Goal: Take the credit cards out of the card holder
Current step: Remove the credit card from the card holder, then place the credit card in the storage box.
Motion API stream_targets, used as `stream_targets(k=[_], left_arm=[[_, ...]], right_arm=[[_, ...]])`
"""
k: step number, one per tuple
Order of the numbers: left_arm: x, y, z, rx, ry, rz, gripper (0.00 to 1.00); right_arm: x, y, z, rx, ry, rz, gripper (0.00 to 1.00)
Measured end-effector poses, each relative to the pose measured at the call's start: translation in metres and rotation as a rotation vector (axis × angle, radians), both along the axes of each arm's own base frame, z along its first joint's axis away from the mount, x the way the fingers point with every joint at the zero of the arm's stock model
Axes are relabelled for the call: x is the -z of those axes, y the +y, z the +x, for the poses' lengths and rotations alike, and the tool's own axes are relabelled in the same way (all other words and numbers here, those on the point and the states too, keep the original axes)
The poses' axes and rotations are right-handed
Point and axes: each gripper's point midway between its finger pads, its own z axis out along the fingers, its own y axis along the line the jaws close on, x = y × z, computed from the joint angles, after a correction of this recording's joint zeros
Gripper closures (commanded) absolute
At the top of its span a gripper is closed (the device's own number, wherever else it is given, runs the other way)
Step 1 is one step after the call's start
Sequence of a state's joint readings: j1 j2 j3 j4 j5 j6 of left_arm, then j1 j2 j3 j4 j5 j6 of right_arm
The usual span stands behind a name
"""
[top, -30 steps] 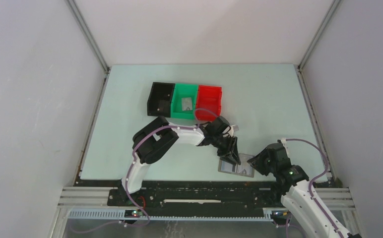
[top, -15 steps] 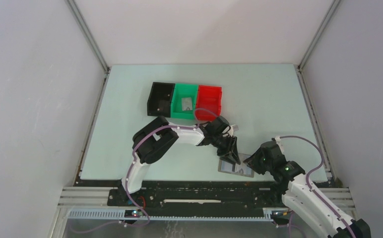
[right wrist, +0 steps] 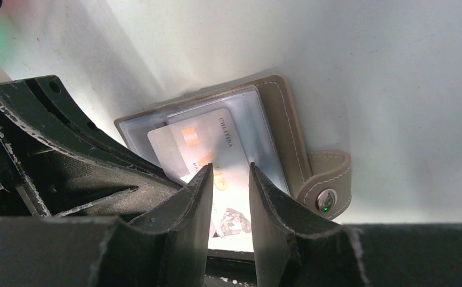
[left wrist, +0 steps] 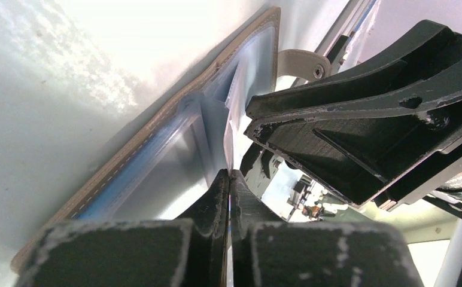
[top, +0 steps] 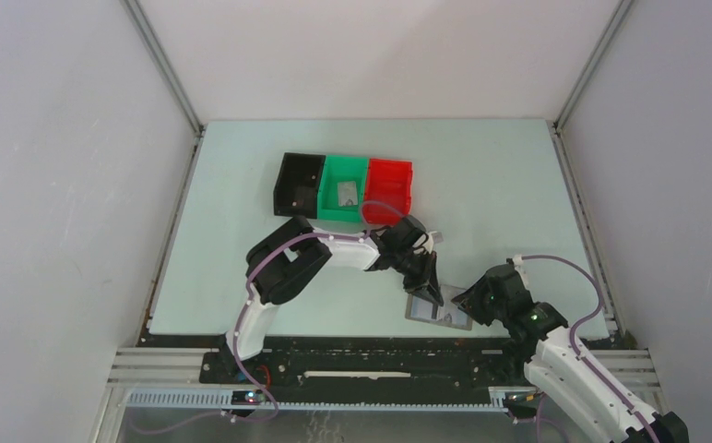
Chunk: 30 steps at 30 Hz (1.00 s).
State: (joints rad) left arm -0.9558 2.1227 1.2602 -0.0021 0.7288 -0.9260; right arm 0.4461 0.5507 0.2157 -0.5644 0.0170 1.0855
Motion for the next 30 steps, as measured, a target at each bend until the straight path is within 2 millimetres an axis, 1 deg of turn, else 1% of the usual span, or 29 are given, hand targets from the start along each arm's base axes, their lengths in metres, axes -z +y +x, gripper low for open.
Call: stream_targets(k=[5,8,11,15,19,24,28,30], left_arm=[[0.000,0.001,0.003,-0.003,-0.007,-0.006,1.00],[-0.001,0.007,0.006,-0.010,-0.014,-0.004,1.00],[-0.006,0.022,0.012,-0.029,-0.021,0.003,1.00],[-0.020,0.041,0.029,-0.074,-0.055,0.000,1.00],[-0.041,0.055,0.047,-0.109,-0.107,-0.018,1.00],[-0.062,0.071,0.058,-0.117,-0.171,-0.025,1.00],[-0.072,0.095,0.068,-0.108,-0.210,0.004,1.00],[-0.077,0.115,0.087,-0.116,-0.241,0.042,1.00]], right_arm=[[0.000,0.000,0.000,0.003,0.000,0.002,0.62],[0.001,0.000,0.000,0.004,-0.001,0.004,0.62],[0.001,0.000,0.000,0.006,-0.002,0.006,0.62],[0.000,0.000,0.000,0.011,-0.001,0.010,0.62],[0.000,0.000,0.000,0.013,-0.001,0.011,0.62],[0.000,0.000,0.000,0.014,0.000,0.011,0.63],[0.000,0.000,0.001,0.016,-0.001,0.012,0.63],[0.000,-0.001,0.001,0.019,-0.003,0.012,0.63]])
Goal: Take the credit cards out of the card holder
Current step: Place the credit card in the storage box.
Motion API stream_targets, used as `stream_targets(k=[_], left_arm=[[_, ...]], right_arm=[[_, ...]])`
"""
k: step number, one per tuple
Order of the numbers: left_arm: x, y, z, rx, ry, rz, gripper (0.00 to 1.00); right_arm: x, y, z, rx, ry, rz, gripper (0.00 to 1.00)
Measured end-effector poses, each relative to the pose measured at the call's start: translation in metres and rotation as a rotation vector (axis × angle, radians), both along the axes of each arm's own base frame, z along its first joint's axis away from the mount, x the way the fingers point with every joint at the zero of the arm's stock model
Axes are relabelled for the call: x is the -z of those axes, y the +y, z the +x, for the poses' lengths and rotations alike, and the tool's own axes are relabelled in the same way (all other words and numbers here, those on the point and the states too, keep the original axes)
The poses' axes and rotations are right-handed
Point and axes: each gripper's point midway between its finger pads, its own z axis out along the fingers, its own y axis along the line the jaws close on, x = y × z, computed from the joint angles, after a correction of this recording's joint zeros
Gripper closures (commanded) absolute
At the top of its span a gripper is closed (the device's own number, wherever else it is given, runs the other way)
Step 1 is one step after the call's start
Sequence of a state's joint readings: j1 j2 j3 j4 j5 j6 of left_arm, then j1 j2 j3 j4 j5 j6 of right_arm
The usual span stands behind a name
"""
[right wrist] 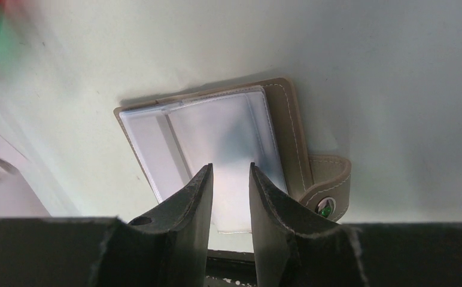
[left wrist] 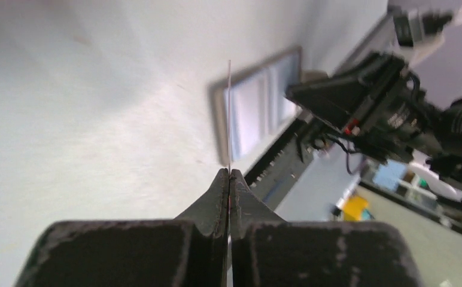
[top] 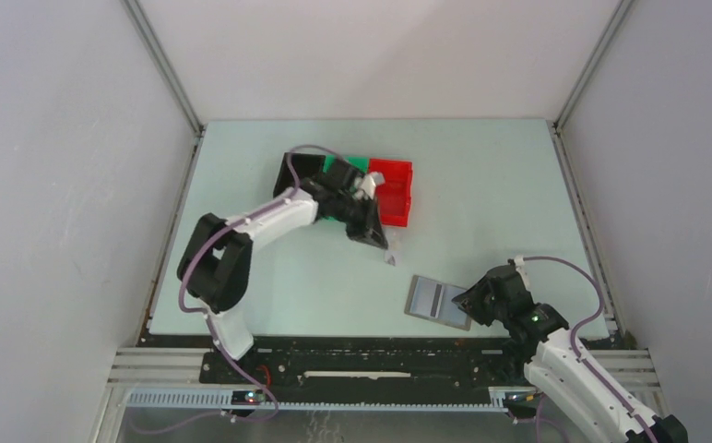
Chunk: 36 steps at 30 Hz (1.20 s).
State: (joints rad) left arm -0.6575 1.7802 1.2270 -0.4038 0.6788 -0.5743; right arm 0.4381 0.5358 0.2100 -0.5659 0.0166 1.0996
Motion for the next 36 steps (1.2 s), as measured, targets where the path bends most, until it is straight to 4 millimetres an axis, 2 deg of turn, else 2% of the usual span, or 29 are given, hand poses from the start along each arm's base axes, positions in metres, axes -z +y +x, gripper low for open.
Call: stream_targets(k=[3,6,9,12,15,18,25,27,32,36], left_arm=[[-0.019,0.040,0.050,-0.080,-0.083,0.070,1.00],[-0.046,0.085,0.105,-0.194,-0.198,0.113,1.00],[-0.069,0.125,0.140,-0.280,-0.269,0.152,1.00],[-0.086,0.149,0.169,-0.325,-0.317,0.182,1.00],[-0.086,0.154,0.192,-0.331,-0.334,0.202,1.00],[-0.067,0.152,0.204,-0.321,-0.303,0.226,1.00],[-0.015,0.149,0.207,-0.301,-0.188,0.272,0.99],[-0.006,0.149,0.207,-0.298,-0.168,0.279,0.88],[0.007,0.148,0.213,-0.299,-0.144,0.289,0.72],[0.005,0.149,0.218,-0.310,-0.152,0.301,0.71]], right_arm=[[0.000,-0.001,0.000,0.003,-0.002,-0.001,0.63],[0.000,-0.002,0.000,0.011,0.000,0.000,0.63],[-0.001,-0.004,0.000,0.016,-0.002,0.002,0.63],[-0.001,-0.005,-0.001,0.018,-0.002,0.000,0.63],[-0.001,-0.005,-0.001,0.018,0.000,0.002,0.63],[-0.001,-0.005,-0.002,0.018,-0.001,0.003,0.63],[-0.003,-0.007,-0.005,0.017,-0.010,0.001,0.63],[-0.003,-0.008,-0.006,0.018,-0.008,-0.001,0.63],[-0.002,-0.011,-0.009,0.022,-0.003,-0.009,0.63],[-0.001,-0.011,-0.010,0.023,0.001,-0.011,0.63]])
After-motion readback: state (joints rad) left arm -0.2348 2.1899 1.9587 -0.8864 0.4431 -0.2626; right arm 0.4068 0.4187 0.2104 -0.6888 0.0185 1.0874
